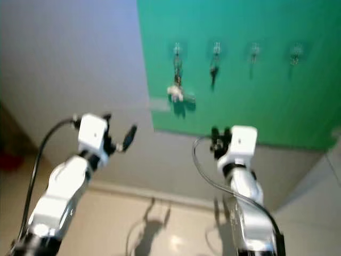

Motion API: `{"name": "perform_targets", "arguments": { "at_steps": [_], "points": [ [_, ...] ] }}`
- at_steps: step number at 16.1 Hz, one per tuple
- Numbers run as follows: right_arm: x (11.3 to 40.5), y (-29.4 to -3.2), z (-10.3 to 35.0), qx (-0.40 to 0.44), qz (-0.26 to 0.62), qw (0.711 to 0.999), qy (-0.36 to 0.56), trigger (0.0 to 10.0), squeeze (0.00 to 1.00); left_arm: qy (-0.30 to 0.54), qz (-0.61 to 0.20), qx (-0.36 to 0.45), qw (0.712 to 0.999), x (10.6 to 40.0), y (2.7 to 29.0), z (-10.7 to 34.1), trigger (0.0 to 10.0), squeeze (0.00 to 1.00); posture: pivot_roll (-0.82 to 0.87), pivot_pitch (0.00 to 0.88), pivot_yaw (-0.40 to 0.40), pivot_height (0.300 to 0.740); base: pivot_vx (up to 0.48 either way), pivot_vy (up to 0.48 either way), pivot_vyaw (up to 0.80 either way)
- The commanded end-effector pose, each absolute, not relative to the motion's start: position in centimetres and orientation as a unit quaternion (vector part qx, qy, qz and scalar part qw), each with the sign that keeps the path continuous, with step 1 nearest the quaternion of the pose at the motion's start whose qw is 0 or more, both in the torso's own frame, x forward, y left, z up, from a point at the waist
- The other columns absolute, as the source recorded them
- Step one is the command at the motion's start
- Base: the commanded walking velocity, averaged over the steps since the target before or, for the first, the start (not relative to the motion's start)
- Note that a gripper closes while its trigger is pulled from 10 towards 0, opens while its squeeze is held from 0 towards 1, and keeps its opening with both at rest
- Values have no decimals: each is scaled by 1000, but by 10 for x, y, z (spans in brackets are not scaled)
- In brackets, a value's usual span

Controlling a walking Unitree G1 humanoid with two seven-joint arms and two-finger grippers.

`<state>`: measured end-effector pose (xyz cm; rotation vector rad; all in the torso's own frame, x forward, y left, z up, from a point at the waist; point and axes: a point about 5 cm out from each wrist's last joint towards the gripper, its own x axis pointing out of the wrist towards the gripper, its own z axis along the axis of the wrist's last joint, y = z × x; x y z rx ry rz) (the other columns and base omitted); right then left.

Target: Hang keys on a hook

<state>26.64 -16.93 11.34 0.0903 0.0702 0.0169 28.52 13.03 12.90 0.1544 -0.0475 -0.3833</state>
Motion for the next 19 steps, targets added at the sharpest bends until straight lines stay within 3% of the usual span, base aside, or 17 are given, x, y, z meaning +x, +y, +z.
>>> {"name": "perform_targets", "arguments": {
  "at_steps": [1,9,19],
  "points": [
    [267,-163,115,47,16,998,34,10000,0,-26,-180,84,980,287,137,131,10000,0,-66,0,66,740,0,435,0],
    [268,-164,115,33,26,999,32,10000,0,-23,-172,78,982,283,136,127,10000,0,-63,0,42,740,0,422,0],
    [276,-162,118,19,49,998,35,10000,0,-25,-154,82,984,280,140,125,10000,0,-50,0,1,740,0,0,0]
  ]
}}
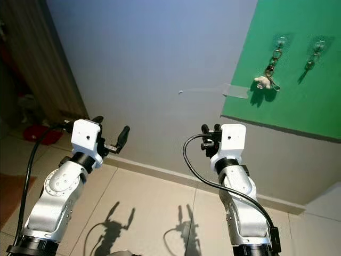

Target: Hang keys on a hook

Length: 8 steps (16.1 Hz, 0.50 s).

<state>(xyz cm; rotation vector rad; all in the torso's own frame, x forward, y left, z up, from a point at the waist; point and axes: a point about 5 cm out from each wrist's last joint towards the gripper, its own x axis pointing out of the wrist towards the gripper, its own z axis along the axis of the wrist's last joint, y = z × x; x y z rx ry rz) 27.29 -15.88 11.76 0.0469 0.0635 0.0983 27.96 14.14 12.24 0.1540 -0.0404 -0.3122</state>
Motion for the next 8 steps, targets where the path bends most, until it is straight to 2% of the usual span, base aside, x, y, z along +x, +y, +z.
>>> {"name": "perform_targets", "arguments": {
  "at_steps": [1,8],
  "points": [
    [276,-162,118,21,50,998,40,10000,0,-25,-152,82,985,280,140,125,10000,0,-48,0,-4,740,0,0,0],
    [283,-164,122,14,58,997,40,10000,0,-27,-122,81,989,281,140,127,10000,0,-25,0,-47,740,0,0,-800]
  ]
}}
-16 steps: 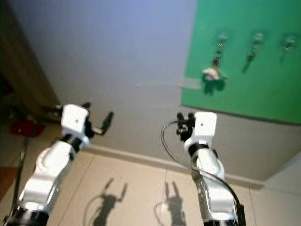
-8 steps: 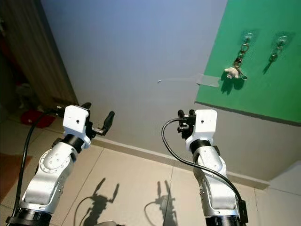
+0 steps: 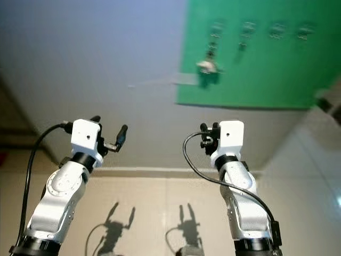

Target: Hang keys on a hook

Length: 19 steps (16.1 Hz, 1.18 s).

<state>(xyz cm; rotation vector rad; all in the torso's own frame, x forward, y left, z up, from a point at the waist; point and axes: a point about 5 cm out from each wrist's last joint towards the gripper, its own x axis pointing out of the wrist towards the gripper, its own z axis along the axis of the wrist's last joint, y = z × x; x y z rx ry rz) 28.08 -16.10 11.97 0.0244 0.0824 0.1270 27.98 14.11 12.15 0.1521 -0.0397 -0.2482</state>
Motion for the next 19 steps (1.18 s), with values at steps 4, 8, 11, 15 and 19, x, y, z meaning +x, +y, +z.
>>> {"name": "perform_targets", "arguments": {
  "at_steps": [4,8,11,15,19],
  "points": [
    [282,-164,122,10,61,997,46,10000,0,-24,-109,83,990,278,144,124,10000,0,-27,0,-61,740,0,0,-800],
    [282,-161,121,12,63,997,47,10000,0,-22,-108,85,990,278,144,123,10000,0,-30,0,-53,740,0,0,-800],
    [280,-161,120,13,60,997,48,10000,0,-21,-107,88,990,278,146,123,10000,0,-31,0,-45,740,0,0,-800],
    [277,-161,119,21,56,997,51,10000,0,-27,-103,89,990,280,148,126,10000,0,-32,0,-42,740,0,0,-800],
    [278,-161,123,17,51,998,43,10000,0,-20,-91,80,992,281,152,126,10000,0,-33,0,-35,740,0,0,-800]
  ]
}}
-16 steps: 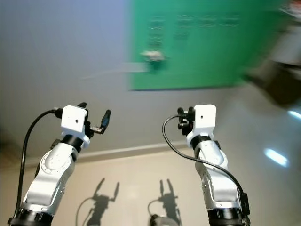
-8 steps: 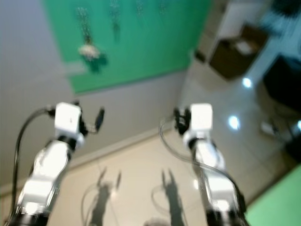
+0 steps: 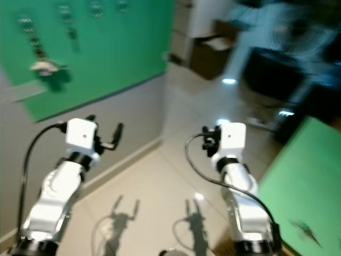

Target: Hang keys on a hook

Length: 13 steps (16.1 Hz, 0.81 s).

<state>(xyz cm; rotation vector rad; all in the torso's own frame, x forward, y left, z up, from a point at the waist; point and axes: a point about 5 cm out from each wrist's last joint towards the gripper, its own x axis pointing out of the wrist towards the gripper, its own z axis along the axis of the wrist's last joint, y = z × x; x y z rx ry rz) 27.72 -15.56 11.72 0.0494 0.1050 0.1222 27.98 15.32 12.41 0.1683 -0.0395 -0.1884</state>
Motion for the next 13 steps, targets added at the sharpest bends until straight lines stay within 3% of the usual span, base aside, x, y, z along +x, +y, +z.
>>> {"name": "perform_targets", "arguments": {
  "at_steps": [1,13],
  "points": [
    [278,-161,123,16,49,998,40,10000,0,-20,-90,80,992,281,153,126,10000,0,-33,0,-35,740,0,0,-800],
    [277,-169,130,2,8,1000,8,10000,0,-45,-87,73,992,287,148,135,10000,0,-36,0,-15,740,0,0,-800]
  ]
}}
